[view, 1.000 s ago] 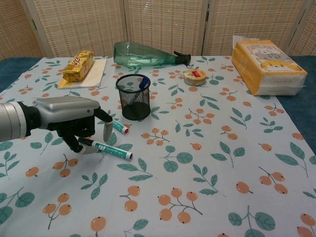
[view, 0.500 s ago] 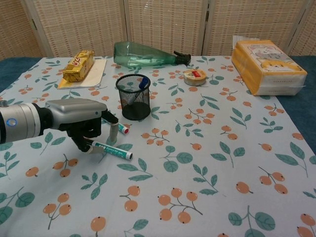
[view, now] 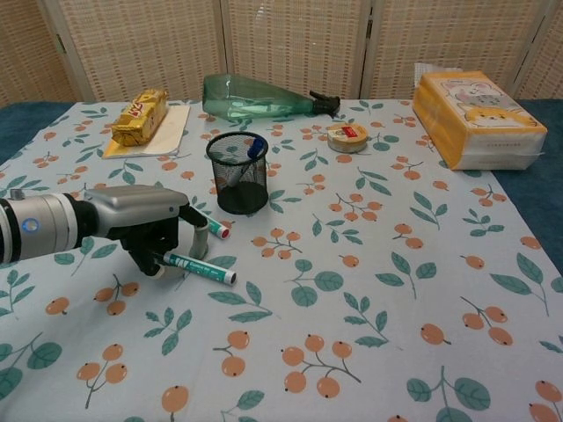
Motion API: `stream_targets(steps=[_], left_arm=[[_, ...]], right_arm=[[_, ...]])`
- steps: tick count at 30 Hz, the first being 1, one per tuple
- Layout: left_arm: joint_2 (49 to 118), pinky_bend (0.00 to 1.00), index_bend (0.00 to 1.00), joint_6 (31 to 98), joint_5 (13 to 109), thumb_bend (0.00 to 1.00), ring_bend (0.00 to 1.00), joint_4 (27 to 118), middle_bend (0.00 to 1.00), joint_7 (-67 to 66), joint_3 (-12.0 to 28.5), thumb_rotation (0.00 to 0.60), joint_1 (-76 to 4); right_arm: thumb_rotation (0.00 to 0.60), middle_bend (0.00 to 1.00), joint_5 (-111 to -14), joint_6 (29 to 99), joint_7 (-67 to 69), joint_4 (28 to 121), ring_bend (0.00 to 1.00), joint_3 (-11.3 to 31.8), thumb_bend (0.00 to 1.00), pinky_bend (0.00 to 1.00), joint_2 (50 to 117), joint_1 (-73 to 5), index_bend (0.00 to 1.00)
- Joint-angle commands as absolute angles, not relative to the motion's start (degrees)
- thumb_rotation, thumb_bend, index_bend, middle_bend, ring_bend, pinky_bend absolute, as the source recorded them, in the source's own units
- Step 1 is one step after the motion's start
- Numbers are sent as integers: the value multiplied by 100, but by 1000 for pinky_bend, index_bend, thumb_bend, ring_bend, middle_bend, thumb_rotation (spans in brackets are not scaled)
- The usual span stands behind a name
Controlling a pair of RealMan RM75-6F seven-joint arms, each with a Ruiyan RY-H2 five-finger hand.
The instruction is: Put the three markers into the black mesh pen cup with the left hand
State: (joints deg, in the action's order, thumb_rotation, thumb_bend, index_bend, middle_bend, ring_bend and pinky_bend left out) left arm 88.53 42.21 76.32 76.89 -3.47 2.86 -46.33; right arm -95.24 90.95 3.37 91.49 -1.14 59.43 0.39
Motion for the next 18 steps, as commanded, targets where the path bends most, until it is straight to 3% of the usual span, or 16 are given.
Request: stream_targets(steps=[1,10,18], left_arm=[[8913,1000,490,4216,7697,378,1000,7593,1000,-231,258,600,-4629],[8872,1000,561,4415,7858,379,1000,7665,1000,110,281,600,-4565],[8141,1000,564,4852,7486,378,1000,8779,1000,269,595,600,-4314]], right_arm=[[600,53,-9521,9102,334,9146,26,-112,199,0,5944,44,55],[600,53,-9518,9110,310,9145,27,-105,200,0,5951,50,55],[600,53,-9531,9134,292,9148,27,-104,199,0,5958,62,55]])
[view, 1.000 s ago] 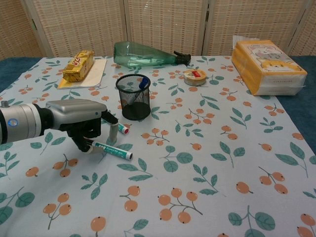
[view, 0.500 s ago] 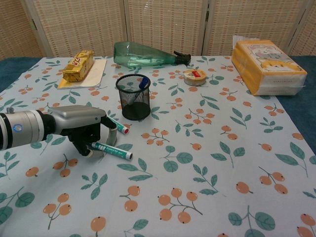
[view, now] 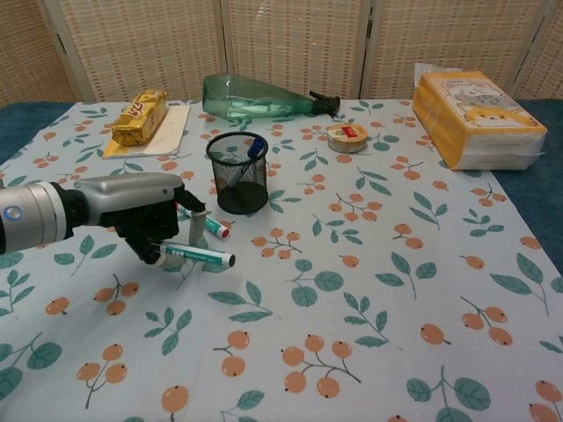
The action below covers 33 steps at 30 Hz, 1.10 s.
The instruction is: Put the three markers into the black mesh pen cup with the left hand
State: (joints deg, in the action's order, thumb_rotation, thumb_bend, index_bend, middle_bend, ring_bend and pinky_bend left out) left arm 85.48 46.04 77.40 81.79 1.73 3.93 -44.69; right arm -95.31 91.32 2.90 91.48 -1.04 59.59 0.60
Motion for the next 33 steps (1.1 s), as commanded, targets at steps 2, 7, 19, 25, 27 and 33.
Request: stream_targets(steps=[2,7,19,25,27,33], left_arm=[[7800,1000,564,5023,7171,379,1000,9352,1000,498,823,600,-4182],[7132,1000,565,5241,6140,402,1000,10447,1000,1242,1560,600,-3985],[7506,1000,559,4717,4491,403,1000,10327,1000,2210,2609,600,-4586],[8205,1000,560,4404,4675,403,1000,9596,1000,2616,2681,600,-4856],[8425,1000,562,4282,4792,403,1000,9335,1000,2764,2682,600,-4924],[9030,1000,562,4065,5418,403,1000,8385,1000,3329,2733,600,-5048]], right_arm=[[600,53,-9529,9136,294,9148,26,-102,200,0,5959,62,55],[600,54,-9532,9075,267,9159,27,-109,200,0,5969,36,55],[600,53,-9466,8958,263,9172,26,-94,200,0,5970,-17,55],[600,53,-9473,9016,365,9150,27,-101,199,0,5937,11,55],[600,53,-9488,9045,404,9144,27,-108,200,0,5925,25,55],[600,53,-9541,9122,544,9096,26,-150,199,0,5874,73,55]])
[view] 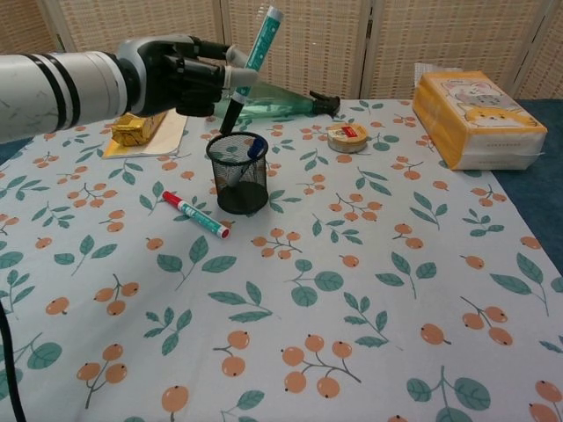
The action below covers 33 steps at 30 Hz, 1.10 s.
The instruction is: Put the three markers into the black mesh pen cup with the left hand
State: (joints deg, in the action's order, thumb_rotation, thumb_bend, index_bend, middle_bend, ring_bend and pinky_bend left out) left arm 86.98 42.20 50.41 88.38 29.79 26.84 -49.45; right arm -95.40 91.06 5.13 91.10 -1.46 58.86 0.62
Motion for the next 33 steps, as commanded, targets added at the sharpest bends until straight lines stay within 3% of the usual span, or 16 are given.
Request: stream_targets(steps=[1,20,31,33], left_arm=[[9078,1000,562,4049,5519,403,1000,8276,1000,3408,2744,600,-5056],[9767,1000,557,3737,7288,403,1000,6163,1000,5469,2542,600,-5380],[10311,1000,567,4266,8410,402,1000,4737,1000,7690,1893,600,-5603],[10355,1000,529,4423,8622,399,1000,4514,1000,8074,1684,600,-5613]], right_arm=[[600,53,-9532,9132,569,9089,26,-144,199,0,5869,77,54],[600,53,-9330,8981,372,9195,26,-109,200,0,5897,75,55],[600,53,-9201,8965,326,9220,26,-70,200,0,5899,106,55],[600,53,-9203,8970,304,9224,26,-68,200,0,5907,110,55]])
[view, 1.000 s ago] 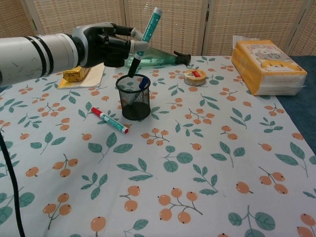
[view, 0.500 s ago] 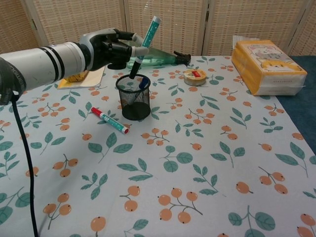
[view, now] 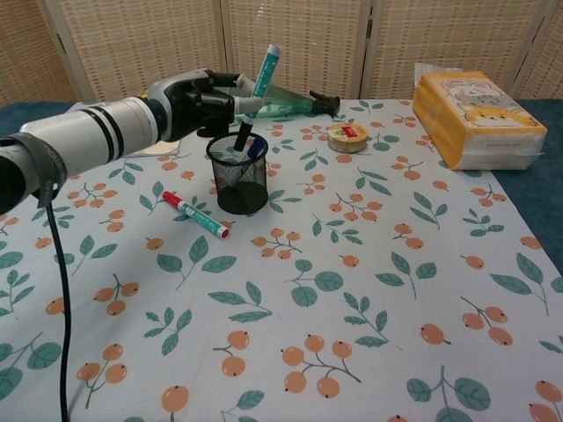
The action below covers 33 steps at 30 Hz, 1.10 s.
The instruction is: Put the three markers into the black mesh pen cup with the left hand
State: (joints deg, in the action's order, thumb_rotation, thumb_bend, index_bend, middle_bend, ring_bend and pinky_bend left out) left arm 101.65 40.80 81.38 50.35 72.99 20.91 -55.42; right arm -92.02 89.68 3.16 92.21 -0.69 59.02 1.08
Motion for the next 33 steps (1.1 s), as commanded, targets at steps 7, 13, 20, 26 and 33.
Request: stream_targets(steps=[7,13,20,26,33], left_arm=[[10284,1000,273,4843,8871,218,996,4299,1000,8331,1307,600,-5586],[10050,1000,274,5289,8830,210,995,4568,1000,8110,1246,600,-5444],[8972,1000,354,6269,8811,210,995,6149,1000,6378,1069,600,-4690],[7793,1000,371,6635,8955,210,995,7858,1000,4924,701,600,-4147],[7229,1000,403,6237,9362,210,995,8582,1000,3407,56,600,-4018]], right_arm=[[600,53,-9260,8944,211,9259,26,-97,200,0,5934,105,55],[600,53,-9273,8971,183,9252,26,-92,199,0,5948,118,55],[600,53,-9410,8910,128,9240,27,-134,200,0,5973,63,55],[600,53,-9481,8810,-18,9269,27,-169,199,0,6028,7,54],[600,53,-9399,8607,-141,9316,27,-164,200,0,6046,-80,54]])
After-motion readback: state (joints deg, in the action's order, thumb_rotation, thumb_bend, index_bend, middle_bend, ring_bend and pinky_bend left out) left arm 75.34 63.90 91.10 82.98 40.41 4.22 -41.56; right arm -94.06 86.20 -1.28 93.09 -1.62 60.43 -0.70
